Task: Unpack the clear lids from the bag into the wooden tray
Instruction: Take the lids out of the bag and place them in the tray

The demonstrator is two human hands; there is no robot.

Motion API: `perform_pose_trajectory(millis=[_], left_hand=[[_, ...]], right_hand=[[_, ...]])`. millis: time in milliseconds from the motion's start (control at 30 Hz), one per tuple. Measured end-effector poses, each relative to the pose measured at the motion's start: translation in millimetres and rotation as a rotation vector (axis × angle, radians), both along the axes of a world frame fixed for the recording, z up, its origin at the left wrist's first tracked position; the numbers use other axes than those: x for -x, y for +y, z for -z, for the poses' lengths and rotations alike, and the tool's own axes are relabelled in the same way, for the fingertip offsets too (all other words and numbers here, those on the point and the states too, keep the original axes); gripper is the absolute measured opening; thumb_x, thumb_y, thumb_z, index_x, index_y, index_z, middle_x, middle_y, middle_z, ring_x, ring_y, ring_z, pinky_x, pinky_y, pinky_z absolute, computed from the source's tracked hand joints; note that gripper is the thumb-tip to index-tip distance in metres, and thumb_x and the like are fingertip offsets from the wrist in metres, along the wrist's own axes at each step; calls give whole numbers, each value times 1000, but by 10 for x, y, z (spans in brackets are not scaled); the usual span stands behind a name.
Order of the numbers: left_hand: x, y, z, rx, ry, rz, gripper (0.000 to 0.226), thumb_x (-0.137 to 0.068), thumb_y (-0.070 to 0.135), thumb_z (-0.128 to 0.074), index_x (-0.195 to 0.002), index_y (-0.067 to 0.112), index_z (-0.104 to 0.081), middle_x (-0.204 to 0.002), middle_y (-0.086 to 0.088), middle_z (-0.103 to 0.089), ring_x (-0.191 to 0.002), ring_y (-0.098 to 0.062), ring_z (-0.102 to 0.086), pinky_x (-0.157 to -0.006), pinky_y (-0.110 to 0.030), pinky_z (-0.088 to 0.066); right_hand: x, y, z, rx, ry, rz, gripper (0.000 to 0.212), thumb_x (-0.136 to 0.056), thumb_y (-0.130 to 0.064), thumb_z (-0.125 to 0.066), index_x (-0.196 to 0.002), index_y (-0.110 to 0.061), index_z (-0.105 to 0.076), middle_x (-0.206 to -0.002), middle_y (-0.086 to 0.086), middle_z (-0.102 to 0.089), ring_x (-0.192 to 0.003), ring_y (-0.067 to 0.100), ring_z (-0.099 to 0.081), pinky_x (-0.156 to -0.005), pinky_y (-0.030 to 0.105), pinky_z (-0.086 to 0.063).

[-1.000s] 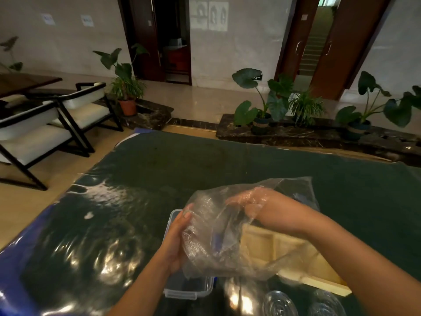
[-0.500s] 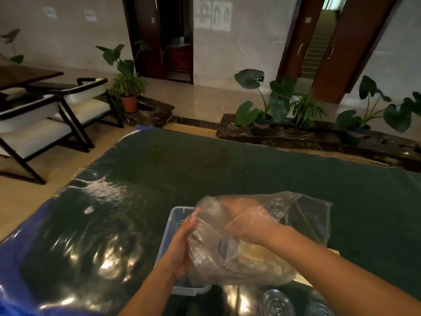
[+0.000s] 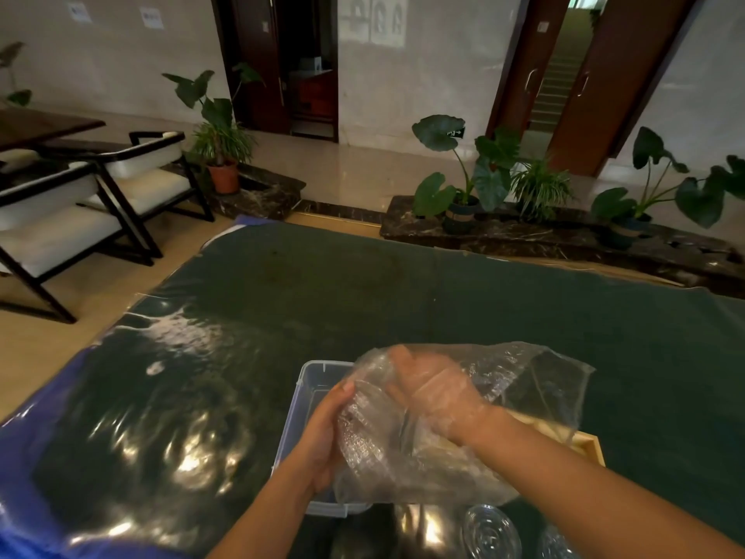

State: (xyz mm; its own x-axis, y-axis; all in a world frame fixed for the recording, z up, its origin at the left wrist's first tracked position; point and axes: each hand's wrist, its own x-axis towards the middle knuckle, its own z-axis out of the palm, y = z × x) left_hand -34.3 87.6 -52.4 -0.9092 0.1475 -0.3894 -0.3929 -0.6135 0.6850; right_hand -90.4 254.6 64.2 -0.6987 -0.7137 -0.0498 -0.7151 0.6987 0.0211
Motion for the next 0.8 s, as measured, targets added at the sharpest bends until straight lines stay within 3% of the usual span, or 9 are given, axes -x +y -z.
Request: perform_pose_trajectory(millis=[133, 233, 367, 533, 633, 800], left_hand=[[25, -25, 8, 37, -12, -75, 70, -71, 50, -86, -128, 13, -72, -127, -26, -71, -114, -42, -70, -84, -47, -60], [47, -66, 36, 29, -22, -129, 68, -71, 53, -84, -124, 12, -74, -122, -26, -73, -110, -43, -72, -82, -49, -60], [24, -164, 85, -21, -44, -148, 67, -67, 55, -86, -117, 12, -78, -121, -27, -73, -108, -46, -72, -82, -53, -60], [2, -204, 102, -29, -57, -218, 79, -63, 55, -85, -127, 10, -72, -127, -29, -70, -112, -49, -69, -83, -57, -59], [-8, -214, 133, -13, -72, -259, 73, -74, 54, -75, -131, 9, -68, -125, -29, -70, -111, -49, -69, -85, -60, -57], [17, -257, 220, -36, -102, -290, 64, -80, 56, -69, -124, 9, -73, -126, -28, -71, -112, -49, -69, -93, -65, -54]], right_hand=[[11, -27, -26, 157, -22, 120, 24, -102, -33, -47, -117, -18, -58, -95, -1, -65, -86, 19, -64, -70, 27, -44], [46, 20, -94, 242, -38, 179, 23, -100, -36, -50, -103, -21, -67, -90, -1, -73, -84, 20, -72, -72, 33, -57], [38, 98, -125, 287, 216, 93, 25, -97, -36, -50, -110, -23, -67, -89, -3, -75, -80, 21, -73, -66, 38, -59], [22, 293, -236, 490, 298, 82, 28, -85, -45, -67, -102, -24, -58, -70, -9, -68, -57, 12, -66, -46, 26, -45], [-1, 438, -307, 595, 207, 177, 33, -84, -51, -64, -106, -27, -59, -74, -12, -66, -60, 8, -62, -53, 30, -52], [-9, 698, -444, 941, -98, 376, 29, -80, -52, -70, -102, -38, -59, -84, -15, -69, -74, 4, -67, -60, 24, -56]])
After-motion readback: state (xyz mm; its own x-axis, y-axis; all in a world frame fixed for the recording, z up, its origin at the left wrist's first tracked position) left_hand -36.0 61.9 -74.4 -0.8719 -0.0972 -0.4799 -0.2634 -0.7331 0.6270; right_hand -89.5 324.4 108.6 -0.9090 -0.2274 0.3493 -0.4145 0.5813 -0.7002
